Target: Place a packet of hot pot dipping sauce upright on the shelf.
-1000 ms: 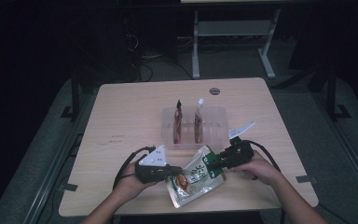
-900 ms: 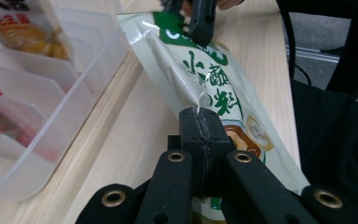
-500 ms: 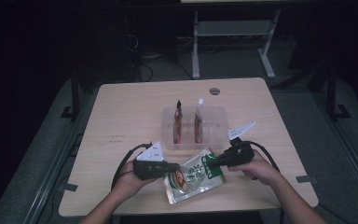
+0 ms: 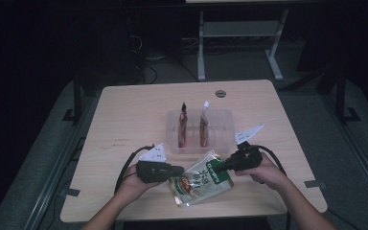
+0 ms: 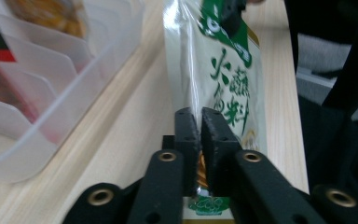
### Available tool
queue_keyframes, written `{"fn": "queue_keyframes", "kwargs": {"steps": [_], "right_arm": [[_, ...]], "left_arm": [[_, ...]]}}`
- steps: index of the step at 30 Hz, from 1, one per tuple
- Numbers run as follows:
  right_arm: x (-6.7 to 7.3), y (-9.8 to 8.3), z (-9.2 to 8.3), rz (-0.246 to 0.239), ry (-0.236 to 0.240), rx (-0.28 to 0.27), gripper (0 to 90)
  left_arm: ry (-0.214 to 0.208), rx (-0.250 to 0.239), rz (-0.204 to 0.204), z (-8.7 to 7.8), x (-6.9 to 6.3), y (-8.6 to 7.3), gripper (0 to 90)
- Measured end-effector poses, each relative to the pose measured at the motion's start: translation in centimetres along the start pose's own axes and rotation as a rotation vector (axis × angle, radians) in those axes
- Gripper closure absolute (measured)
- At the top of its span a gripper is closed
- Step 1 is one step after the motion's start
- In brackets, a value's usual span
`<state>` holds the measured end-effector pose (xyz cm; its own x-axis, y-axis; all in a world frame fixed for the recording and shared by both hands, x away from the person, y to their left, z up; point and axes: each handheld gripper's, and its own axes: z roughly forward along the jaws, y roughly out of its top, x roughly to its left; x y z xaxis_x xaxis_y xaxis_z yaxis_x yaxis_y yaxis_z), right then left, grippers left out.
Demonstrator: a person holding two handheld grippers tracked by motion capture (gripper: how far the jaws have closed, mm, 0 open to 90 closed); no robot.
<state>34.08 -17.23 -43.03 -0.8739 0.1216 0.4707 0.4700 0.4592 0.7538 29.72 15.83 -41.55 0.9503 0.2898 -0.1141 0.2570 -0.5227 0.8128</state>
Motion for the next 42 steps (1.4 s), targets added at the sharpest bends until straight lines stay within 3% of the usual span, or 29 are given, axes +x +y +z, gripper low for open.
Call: {"fn": "queue_keyframes", "kwargs": {"steps": [17,29,42], "right_arm": [[2.5,2.2,-2.6,-0.101,0.043,-0.166,90.0],[3.8,3.0,-5.0,-0.153,-0.011,-0.237,90.0],[4.8,4.1,-9.3,-0.188,-0.126,-0.326,90.0]], "left_arm": [[-0.015,0.005,-0.007,0.2,-0.3,0.0,73.1],[-0.048,0.041,-0.023,1.0,-0.4,-0.3,65.1],[-0.049,0.063,-0.041,0.7,0.1,-0.9,62.1]]}}
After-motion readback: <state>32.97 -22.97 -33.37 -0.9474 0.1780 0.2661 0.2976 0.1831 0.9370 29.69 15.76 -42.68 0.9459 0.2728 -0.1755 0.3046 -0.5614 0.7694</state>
